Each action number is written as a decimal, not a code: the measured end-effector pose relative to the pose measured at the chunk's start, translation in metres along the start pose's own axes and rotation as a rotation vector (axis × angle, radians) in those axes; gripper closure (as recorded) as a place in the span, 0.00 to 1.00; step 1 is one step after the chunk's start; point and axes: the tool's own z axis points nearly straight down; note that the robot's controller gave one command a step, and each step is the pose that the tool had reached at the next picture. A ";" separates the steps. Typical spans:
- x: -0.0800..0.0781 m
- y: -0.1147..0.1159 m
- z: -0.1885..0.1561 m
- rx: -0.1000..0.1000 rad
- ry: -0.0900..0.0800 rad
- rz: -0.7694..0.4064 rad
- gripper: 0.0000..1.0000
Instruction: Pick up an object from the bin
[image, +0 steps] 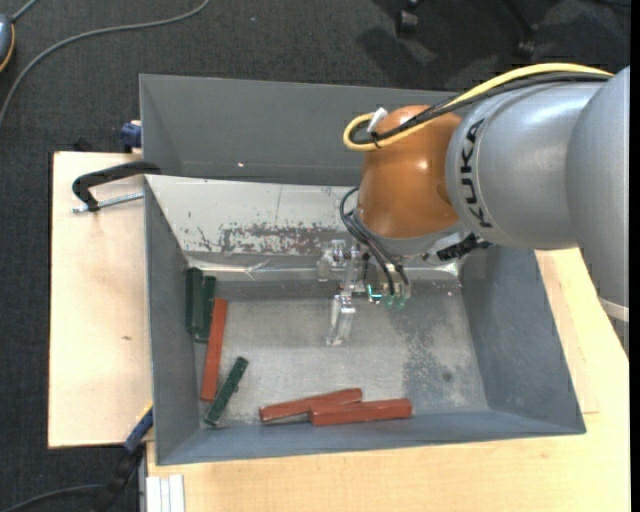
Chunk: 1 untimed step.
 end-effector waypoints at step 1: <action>-0.018 -0.058 0.061 0.004 -0.003 -0.007 0.00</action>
Offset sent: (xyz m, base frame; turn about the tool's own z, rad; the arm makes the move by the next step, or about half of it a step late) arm 0.0183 -0.0547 -0.0579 -0.0126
